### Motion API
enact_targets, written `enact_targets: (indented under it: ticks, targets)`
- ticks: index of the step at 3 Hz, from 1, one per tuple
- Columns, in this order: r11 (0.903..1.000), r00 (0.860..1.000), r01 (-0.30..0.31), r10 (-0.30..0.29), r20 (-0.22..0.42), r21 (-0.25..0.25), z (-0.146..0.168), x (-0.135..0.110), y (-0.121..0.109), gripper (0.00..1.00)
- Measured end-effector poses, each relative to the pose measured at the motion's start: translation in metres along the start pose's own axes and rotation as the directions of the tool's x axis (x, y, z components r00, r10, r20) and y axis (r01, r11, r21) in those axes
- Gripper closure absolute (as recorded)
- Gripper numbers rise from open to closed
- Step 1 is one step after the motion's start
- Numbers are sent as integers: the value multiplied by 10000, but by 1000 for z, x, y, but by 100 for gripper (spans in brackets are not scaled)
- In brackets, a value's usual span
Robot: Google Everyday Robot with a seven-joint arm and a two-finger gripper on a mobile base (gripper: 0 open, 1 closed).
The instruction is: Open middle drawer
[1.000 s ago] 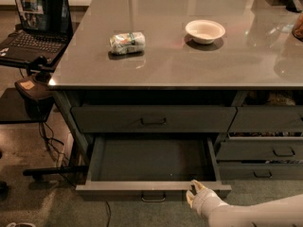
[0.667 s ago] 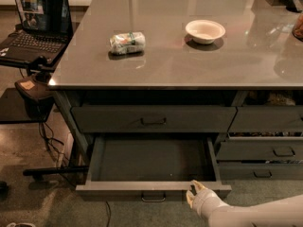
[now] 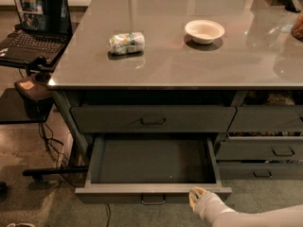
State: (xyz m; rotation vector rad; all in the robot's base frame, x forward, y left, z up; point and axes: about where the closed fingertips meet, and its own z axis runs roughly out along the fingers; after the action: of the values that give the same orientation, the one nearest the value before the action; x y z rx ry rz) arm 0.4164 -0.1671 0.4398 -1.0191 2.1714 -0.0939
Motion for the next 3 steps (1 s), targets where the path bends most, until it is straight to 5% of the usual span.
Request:
enact_targets:
  ticks: [2, 3]
  targets:
    - [10000, 10000, -67, 67, 20, -56, -4, -2, 1, 100]
    - [10000, 10000, -67, 67, 20, -56, -4, -2, 1, 81]
